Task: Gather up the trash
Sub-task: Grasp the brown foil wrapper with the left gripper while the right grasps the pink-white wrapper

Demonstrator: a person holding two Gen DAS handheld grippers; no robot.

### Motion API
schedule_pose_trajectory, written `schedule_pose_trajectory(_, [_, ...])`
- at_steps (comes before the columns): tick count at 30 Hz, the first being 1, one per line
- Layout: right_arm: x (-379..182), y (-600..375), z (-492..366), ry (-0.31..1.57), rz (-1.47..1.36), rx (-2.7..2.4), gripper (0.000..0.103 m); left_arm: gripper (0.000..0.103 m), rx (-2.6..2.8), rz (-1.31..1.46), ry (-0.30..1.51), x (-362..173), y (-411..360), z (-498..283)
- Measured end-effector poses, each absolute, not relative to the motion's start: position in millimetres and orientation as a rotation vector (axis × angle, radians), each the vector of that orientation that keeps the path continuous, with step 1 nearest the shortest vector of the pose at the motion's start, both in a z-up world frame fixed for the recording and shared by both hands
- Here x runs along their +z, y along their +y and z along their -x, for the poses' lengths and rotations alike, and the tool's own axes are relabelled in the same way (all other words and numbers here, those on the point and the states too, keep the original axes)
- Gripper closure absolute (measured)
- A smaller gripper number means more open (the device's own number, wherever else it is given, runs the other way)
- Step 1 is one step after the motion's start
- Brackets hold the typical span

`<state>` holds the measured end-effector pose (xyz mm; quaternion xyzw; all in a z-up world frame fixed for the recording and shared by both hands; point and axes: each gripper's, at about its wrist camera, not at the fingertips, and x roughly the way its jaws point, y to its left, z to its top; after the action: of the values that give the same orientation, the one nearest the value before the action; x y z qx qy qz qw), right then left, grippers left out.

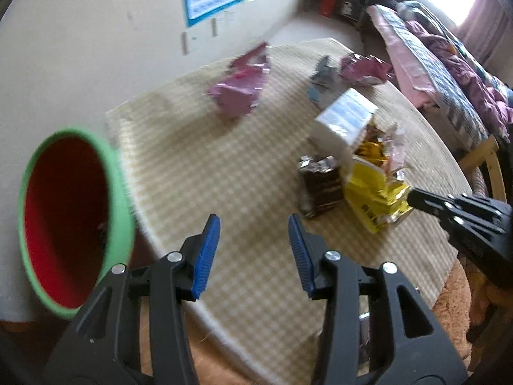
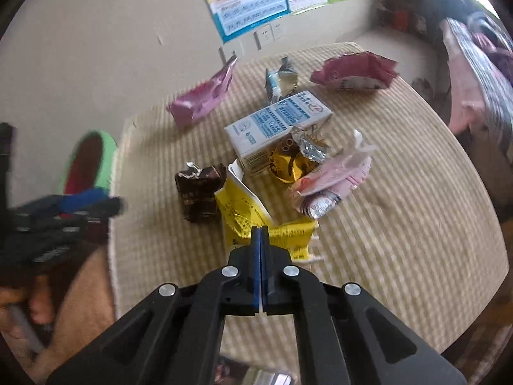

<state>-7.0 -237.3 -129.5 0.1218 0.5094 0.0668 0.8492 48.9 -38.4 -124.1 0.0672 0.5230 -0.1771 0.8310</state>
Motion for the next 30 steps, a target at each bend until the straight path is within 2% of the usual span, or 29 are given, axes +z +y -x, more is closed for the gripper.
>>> schedule_pose_trajectory(4, [-122.1,-256.7,21.8,1.044,-0.350,0.105,0.077,0.060,-0.437,-0.131,1.136,-141.1,-74.2,-65.0])
schedule_pose_trajectory(7, [-119.2,-266.1,27.5,1.041,-0.381,0.081,0.075,0.060,-0.461,-0.127,1.152,-151.2,-92.3,-72.7])
schedule_pose_trajectory(10, [-119.0,-273.3,32.3,1.040,-0.410,0.069,0.063,0.060,-0.453,-0.130,1.181,-162.9,-103.7,-80.5])
schedule_pose_trajectory(13, [-121.3,-273.6,34.9,1.044,-0.415,0.070,0.061,0.061,-0.460,-0.051,1.218,-169.7,-100.9,-85.6])
schedule_pose_trajectory(15, [-124.4,-271.7,33.5,1.051,-0.416,0.073,0.059,0.078,-0.447,-0.066,1.211,-167.7,-99.3,-84.5])
schedule_pose_trajectory(17, [-127.1,-269.3,31.3,1.058,-0.419,0.079,0.057,0.088,-0.454,-0.077,1.225,-167.0,-94.0,-83.0])
schedule_pose_trajectory(24, [-127.6,-273.5,16.8,1.049,-0.447,0.057,0.054,0.088,-0.397,-0.038,1.235,-156.9,-41.9,-72.0])
schedule_pose_trajectory(26, [-128.7,-285.4,5.8,1.040,-0.513,0.029,0.049,0.088,-0.378,-0.043,1.226,-152.2,-26.1,-63.6])
schedule_pose_trajectory(30, [-143.1,-303.9,-21.3,1.073,-0.628,-0.032,0.047,0.088,-0.364,-0.063,1.221,-151.9,-11.5,-51.1])
